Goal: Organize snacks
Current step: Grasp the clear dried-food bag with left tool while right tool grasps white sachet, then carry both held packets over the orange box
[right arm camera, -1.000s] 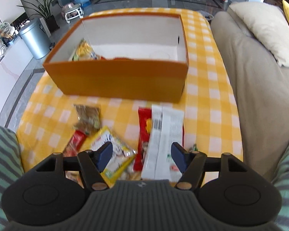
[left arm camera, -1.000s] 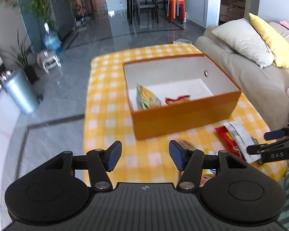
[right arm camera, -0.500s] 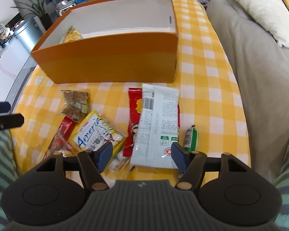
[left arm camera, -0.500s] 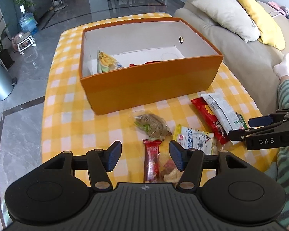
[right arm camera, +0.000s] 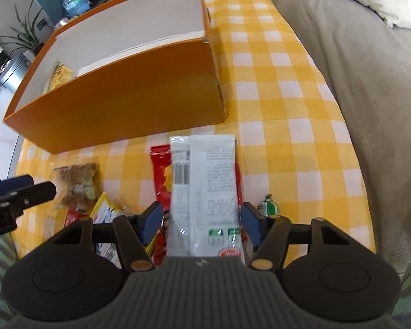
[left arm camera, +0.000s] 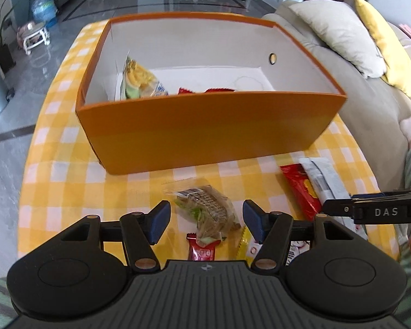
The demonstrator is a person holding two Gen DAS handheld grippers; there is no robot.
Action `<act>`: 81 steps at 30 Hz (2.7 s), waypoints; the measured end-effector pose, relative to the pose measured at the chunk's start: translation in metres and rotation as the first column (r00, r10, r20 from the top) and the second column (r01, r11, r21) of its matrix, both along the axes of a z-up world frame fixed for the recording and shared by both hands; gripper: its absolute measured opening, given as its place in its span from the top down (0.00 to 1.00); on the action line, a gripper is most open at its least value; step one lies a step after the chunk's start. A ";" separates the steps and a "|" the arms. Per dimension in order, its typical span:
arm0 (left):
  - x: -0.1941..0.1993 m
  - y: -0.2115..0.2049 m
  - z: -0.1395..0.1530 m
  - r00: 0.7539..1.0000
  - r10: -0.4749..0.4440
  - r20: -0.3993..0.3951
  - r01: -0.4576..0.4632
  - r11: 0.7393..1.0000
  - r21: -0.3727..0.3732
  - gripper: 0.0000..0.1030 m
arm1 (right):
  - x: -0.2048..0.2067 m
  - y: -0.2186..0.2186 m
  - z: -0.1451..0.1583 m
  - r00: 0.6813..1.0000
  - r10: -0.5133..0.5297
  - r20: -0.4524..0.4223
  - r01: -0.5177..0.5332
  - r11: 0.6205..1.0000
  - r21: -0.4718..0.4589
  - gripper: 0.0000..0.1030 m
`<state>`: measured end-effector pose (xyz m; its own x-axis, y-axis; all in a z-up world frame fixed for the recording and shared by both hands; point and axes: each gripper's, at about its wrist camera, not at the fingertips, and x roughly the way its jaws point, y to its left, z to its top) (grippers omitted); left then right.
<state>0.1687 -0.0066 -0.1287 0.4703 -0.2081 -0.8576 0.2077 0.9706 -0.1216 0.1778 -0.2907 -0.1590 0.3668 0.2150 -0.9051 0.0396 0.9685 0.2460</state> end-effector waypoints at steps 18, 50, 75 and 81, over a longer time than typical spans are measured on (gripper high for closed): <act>0.015 0.006 -0.028 0.995 0.055 -0.089 -0.061 0.996 -0.072 0.37 | 0.012 0.002 -0.018 1.000 0.010 0.007 -0.010 1.000 0.005 0.41; -0.018 -0.007 0.023 1.000 -0.006 0.030 0.008 0.997 -0.079 0.70 | -0.021 0.023 0.037 0.983 0.128 0.133 -0.122 0.991 -0.055 0.55; 0.047 -0.028 0.100 0.984 -0.086 0.155 0.091 0.995 -0.028 0.71 | 0.043 0.028 0.119 0.931 0.163 0.328 -0.169 0.985 -0.010 0.55; 0.084 -0.034 0.094 0.991 -0.094 0.094 0.094 0.996 0.000 0.71 | 0.086 0.032 0.127 0.929 0.173 0.328 -0.167 0.985 -0.046 0.55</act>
